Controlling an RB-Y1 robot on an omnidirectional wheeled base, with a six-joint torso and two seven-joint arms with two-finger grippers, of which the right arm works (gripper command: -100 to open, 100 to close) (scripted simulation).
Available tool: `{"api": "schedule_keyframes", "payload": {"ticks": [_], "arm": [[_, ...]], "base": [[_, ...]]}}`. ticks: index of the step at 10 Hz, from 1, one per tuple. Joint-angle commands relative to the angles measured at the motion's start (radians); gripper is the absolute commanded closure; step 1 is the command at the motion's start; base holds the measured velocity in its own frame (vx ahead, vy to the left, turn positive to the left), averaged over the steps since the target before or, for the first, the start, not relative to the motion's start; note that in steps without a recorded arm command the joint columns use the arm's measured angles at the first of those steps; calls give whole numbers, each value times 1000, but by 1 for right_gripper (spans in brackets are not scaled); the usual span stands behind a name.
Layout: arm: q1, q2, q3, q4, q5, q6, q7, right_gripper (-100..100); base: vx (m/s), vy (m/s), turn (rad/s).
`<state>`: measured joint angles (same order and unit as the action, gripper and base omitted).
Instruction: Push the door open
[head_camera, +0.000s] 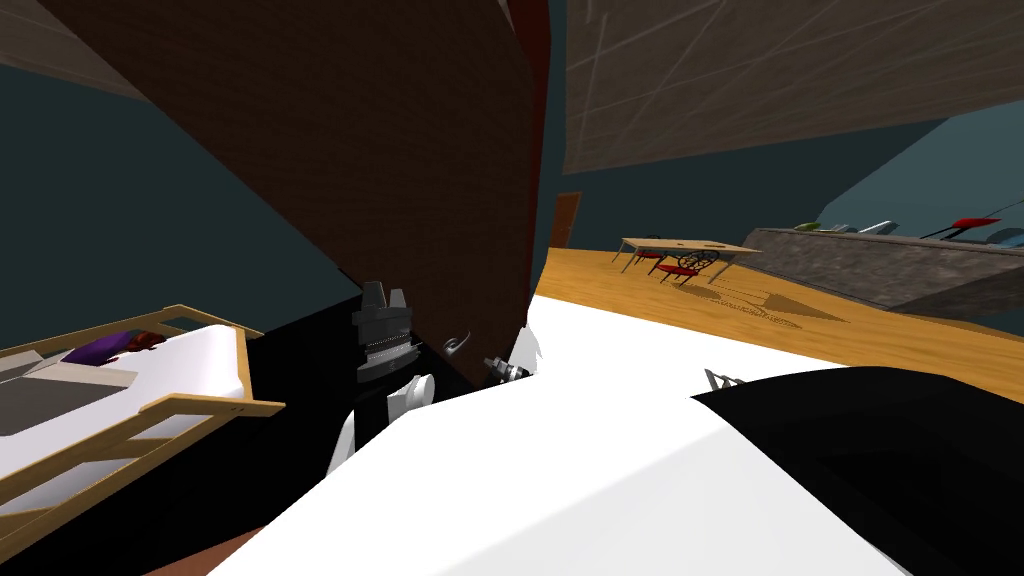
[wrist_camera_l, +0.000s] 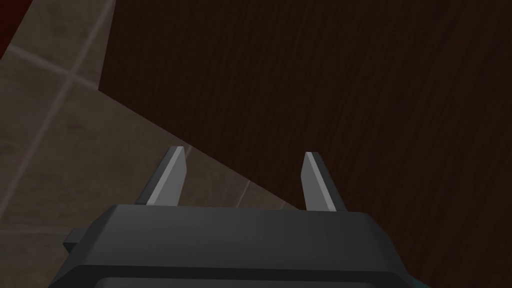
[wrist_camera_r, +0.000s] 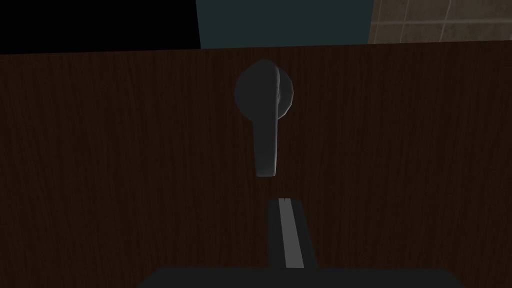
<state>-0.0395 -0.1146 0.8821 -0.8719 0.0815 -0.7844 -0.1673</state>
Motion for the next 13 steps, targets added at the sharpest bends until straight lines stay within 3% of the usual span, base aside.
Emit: {"api": "schedule_keyframes", "payload": {"ticks": [1, 2, 3, 7, 8, 13], "arm": [[-1, 11, -32, 8, -7, 8, 14, -100], [-1, 19, -55, 14, -12, 14, 24, -100], [-1, 19, -55, 14, -12, 14, 24, -100], [-3, 54, -134, 35, -30, 35, 58, -100], [3, 44, -123, 19, -27, 38, 53, -100], [-3, 51, -140, 39, -28, 35, 64, -100]], "base": [[-58, 71, -108], [-102, 160, -142], [-79, 128, -50], [-91, 112, -90], [-43, 53, -18], [130, 125, 26]]}}
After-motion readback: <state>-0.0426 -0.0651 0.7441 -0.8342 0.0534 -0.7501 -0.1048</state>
